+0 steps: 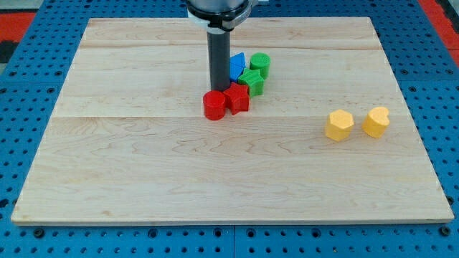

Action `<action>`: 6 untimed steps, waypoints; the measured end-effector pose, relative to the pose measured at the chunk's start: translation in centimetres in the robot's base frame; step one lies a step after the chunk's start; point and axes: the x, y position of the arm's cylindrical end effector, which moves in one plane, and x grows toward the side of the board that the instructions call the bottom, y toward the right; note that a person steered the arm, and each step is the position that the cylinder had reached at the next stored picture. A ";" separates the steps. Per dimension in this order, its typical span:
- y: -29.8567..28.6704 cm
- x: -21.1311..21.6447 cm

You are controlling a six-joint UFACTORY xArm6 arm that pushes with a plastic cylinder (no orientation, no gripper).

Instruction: Move the red circle below the red star

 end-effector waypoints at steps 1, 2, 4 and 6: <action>-4.9 -0.2; -7.0 -0.9; -2.8 3.3; -0.7 4.3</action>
